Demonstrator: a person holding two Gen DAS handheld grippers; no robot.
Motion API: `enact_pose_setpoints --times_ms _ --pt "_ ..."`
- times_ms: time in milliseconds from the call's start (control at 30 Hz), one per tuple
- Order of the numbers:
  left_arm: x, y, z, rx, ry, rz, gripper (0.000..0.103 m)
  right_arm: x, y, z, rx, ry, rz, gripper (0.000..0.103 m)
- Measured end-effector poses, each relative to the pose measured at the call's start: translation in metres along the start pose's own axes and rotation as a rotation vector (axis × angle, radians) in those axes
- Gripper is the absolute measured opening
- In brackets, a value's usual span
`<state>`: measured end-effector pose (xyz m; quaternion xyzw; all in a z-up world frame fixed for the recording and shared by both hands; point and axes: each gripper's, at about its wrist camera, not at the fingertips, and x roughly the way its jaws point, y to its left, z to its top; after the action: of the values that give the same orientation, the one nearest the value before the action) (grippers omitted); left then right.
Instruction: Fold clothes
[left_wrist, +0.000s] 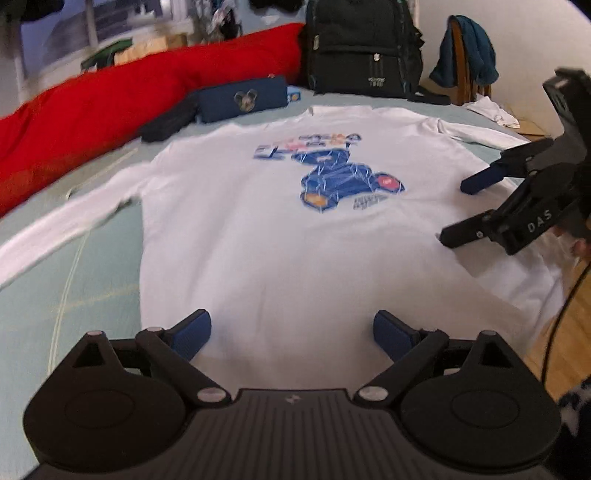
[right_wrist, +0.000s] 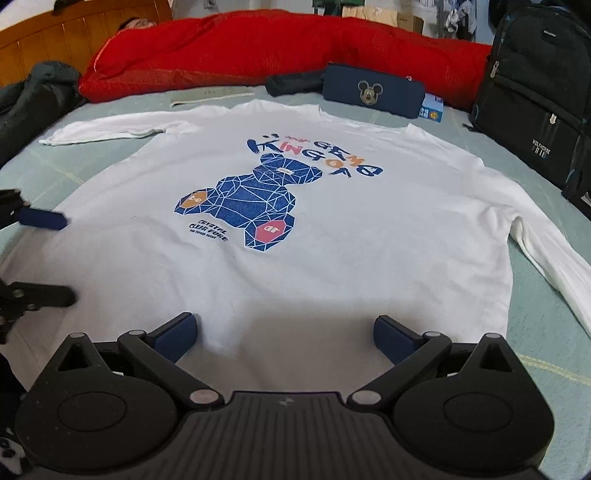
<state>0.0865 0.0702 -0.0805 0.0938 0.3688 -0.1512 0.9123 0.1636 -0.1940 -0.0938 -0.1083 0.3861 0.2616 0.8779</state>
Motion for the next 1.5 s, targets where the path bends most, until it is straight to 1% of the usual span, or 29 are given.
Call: enact_pose_setpoints --times_ms 67,133,200,300,400,467,500,567,600,667,733,800,833,900,1000,1067,1133,1267,1367,1467,1500 --pt "-0.007 0.000 -0.005 -0.001 0.019 0.005 0.098 -0.001 -0.001 -0.002 0.002 -0.014 0.004 0.103" --pt "-0.015 -0.003 -0.011 0.018 0.036 0.019 0.098 -0.010 -0.002 -0.003 -0.004 -0.029 0.012 0.103" --pt "-0.022 -0.008 -0.009 0.028 0.041 0.033 0.098 -0.018 -0.003 -0.004 -0.011 -0.044 0.020 0.103" --pt "-0.031 -0.019 0.002 0.060 0.010 0.059 0.098 -0.031 -0.005 -0.006 -0.020 -0.067 0.032 0.103" --pt "-0.031 -0.036 0.013 0.086 -0.033 0.044 0.098 -0.044 -0.008 -0.008 -0.029 -0.091 0.049 0.103" --pt "-0.026 -0.048 0.017 0.091 -0.051 0.022 0.098 -0.058 -0.009 -0.017 -0.025 -0.121 0.095 0.103" --pt "-0.021 -0.054 0.016 0.088 -0.053 0.012 0.098 -0.062 -0.010 -0.023 -0.019 -0.122 0.111 0.103" --pt "-0.011 -0.062 0.009 0.071 -0.023 -0.007 0.098 -0.064 -0.011 -0.035 -0.009 -0.105 0.126 0.103" --pt "-0.006 -0.065 0.004 0.059 -0.002 -0.012 0.098 -0.062 -0.012 -0.043 -0.004 -0.082 0.110 0.103" --pt "-0.006 -0.066 -0.011 0.026 -0.018 -0.002 0.098 -0.057 -0.012 -0.058 0.001 -0.040 0.079 0.103" --pt "-0.014 -0.064 -0.020 -0.013 -0.028 -0.005 0.098 -0.062 -0.010 -0.074 -0.031 -0.070 0.061 0.103" --pt "-0.023 -0.063 -0.021 -0.023 -0.011 -0.008 0.098 -0.066 -0.008 -0.082 -0.051 -0.082 0.049 0.103" --pt "-0.027 -0.063 -0.020 -0.012 -0.010 0.000 0.098 -0.067 -0.008 -0.082 -0.050 -0.084 0.047 0.103" --pt "-0.034 -0.069 -0.013 0.042 -0.047 0.053 0.098 -0.067 -0.008 -0.082 -0.045 -0.084 0.044 0.103" --pt "-0.033 -0.075 0.003 0.076 -0.081 0.095 0.098 -0.064 -0.006 -0.081 -0.046 -0.076 0.026 0.103" --pt "-0.026 -0.077 0.010 0.071 -0.085 0.090 0.098 -0.062 -0.004 -0.081 -0.047 -0.073 0.014 0.103" --pt "-0.017 -0.076 0.010 0.055 -0.069 0.086 0.098 -0.062 -0.003 -0.081 -0.040 -0.071 0.006 0.103" --pt "-0.004 -0.073 -0.009 -0.009 0.002 0.063 0.098 -0.062 -0.002 -0.082 -0.032 -0.072 -0.006 0.103" --pt "-0.014 -0.065 -0.019 -0.051 0.001 0.031 0.098 -0.062 -0.002 -0.082 -0.034 -0.071 -0.004 0.103" --pt "-0.024 -0.064 -0.015 -0.029 0.004 0.048 0.098 -0.061 -0.003 -0.082 -0.032 -0.071 -0.003 0.103" --pt "-0.027 -0.064 -0.012 -0.014 -0.008 0.065 0.098 -0.061 -0.002 -0.082 -0.033 -0.072 -0.005 0.103"
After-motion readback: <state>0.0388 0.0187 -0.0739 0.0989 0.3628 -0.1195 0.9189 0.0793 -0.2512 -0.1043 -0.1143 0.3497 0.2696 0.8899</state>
